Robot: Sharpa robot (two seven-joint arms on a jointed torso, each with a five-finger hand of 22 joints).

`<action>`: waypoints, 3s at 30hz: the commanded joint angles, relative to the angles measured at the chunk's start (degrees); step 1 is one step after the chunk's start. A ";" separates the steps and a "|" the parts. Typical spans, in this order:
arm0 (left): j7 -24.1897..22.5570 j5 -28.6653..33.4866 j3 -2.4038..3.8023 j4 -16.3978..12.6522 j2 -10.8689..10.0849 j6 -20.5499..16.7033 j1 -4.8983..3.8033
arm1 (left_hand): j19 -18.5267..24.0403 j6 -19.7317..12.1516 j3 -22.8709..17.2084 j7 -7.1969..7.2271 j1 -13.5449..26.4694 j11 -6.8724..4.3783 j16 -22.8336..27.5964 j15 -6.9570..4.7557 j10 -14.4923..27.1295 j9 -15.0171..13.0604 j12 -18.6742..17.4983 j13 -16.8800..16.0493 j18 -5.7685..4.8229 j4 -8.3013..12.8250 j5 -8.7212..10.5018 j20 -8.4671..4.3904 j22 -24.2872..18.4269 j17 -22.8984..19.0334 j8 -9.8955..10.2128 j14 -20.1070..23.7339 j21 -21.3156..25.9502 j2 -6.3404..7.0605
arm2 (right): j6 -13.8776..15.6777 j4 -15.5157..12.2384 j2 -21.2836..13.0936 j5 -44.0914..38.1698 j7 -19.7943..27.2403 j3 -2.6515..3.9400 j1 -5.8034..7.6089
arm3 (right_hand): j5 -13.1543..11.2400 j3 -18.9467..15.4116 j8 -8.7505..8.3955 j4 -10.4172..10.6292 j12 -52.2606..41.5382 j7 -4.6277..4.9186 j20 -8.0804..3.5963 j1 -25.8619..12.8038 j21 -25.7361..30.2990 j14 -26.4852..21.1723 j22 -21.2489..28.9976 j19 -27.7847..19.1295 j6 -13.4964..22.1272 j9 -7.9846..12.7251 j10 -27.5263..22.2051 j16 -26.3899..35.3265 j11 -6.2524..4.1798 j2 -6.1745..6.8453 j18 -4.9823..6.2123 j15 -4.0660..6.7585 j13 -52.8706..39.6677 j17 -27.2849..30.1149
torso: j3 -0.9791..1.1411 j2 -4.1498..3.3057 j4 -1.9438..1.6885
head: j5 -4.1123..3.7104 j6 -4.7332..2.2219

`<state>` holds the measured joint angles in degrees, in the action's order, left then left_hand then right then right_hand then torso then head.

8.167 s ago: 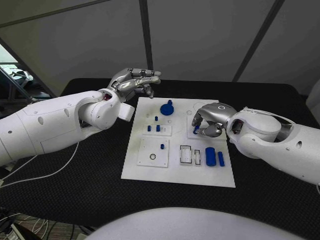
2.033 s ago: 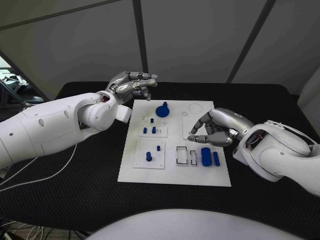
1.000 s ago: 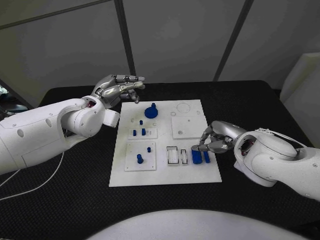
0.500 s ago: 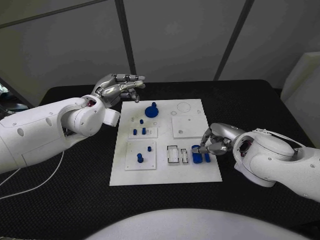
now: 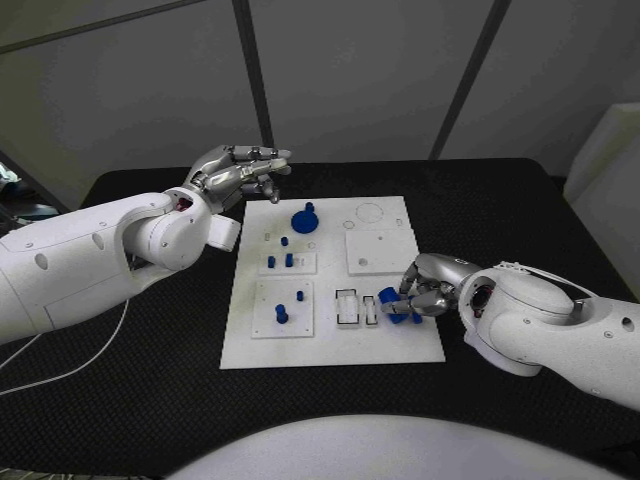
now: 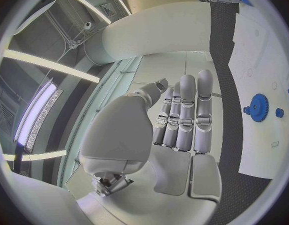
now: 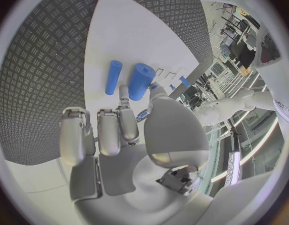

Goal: Assemble the parts on the task board

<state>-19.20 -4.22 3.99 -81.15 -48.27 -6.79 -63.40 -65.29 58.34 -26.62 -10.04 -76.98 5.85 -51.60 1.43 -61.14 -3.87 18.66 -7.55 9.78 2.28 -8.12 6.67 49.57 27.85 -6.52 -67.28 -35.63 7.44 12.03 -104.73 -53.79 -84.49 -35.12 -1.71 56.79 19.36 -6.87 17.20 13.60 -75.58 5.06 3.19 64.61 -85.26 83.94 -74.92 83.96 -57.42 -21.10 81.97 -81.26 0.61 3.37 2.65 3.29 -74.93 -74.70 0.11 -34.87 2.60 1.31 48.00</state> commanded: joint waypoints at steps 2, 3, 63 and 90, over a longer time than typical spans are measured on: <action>-0.21 0.24 0.04 -0.26 -0.16 0.40 -0.08 | 0.29 -0.08 0.27 -0.15 0.40 0.15 -0.06 -0.09 0.43 0.03 0.24 -0.08 0.66 -0.13 0.25 0.13 -0.07 -0.08 0.24 0.35 0.33 -0.17 | -0.86 0.49 0.47 -0.85 -0.42 -0.03 -0.46 | -0.40 -0.51 0.49 0.05 0.36 0.02 0.05 0.85 0.01 3.20 -6.90 0.75 0.68 -0.28 -0.32 -0.11 0.02 -0.21 -0.65 -0.06 -0.88 0.02 | 0.07 -0.01 0.06 | 0.27 0.09; -0.19 0.24 0.04 -0.28 -0.20 0.39 -0.08 | 0.29 -0.08 0.27 -0.15 0.40 0.15 -0.06 -0.09 0.43 0.03 0.24 -0.08 0.66 -0.13 0.25 0.13 -0.07 -0.08 0.24 0.35 0.33 -0.17 | -0.75 0.65 0.65 -0.86 -0.46 -0.03 -0.57 | -0.41 -0.53 0.52 0.04 0.36 0.02 0.05 0.94 0.01 3.20 -6.90 0.75 0.72 -0.33 -0.31 -0.12 0.02 -0.25 -0.65 -0.06 -0.90 0.01 | 0.08 0.00 0.07 | 0.27 0.10; 0.50 0.24 -0.02 -0.52 -0.29 0.53 -0.04 | 0.29 -0.14 0.31 -0.12 0.44 0.14 -0.10 -0.10 0.54 0.03 0.28 -0.07 0.68 -0.17 0.22 0.15 -0.12 -0.14 0.25 0.39 0.42 -0.18 | 4.33 -1.11 4.72 6.15 2.67 0.51 -0.86 | 6.73 -3.45 4.54 1.81 0.09 -0.83 -0.41 3.85 -0.59 3.49 -8.09 1.50 1.13 -4.80 0.57 -0.80 -0.70 -3.70 -0.91 0.48 -2.15 -1.20 | -0.04 -0.03 -0.10 | 0.60 0.19; 0.87 0.24 -0.02 -0.53 -0.23 0.80 -0.05 | 0.28 -0.16 0.29 -0.12 0.33 0.13 -0.12 -0.12 0.59 0.03 0.32 -0.07 0.70 -0.11 0.19 0.15 -0.14 -0.19 0.25 0.41 0.47 -0.20 | 6.13 1.06 8.24 4.25 2.49 0.54 -0.83 | -7.10 -9.51 6.62 3.21 1.88 -1.48 -0.90 -8.34 -0.32 3.29 -7.81 1.24 0.86 -8.01 0.06 -0.31 -1.23 -6.69 -0.82 0.96 -1.29 -0.48 | 0.01 0.01 0.08 | 1.13 0.19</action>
<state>-18.33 -4.22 3.93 -81.57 -48.50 -6.69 -63.37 -65.29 58.35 -26.48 -10.03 -76.99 6.07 -51.60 1.43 -60.93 -3.87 18.64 -7.55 9.78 2.14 -8.12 6.67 49.49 27.71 -6.52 -67.28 -35.42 7.45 17.45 -103.42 -45.49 -79.64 -33.56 -1.20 55.87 12.63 -16.14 23.46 16.83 -73.86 3.75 2.75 56.84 -85.59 84.14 -74.90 83.96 -56.36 -29.03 82.27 -81.76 -0.35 -3.25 2.65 3.90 -74.91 -74.91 0.12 -34.85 2.60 2.38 48.15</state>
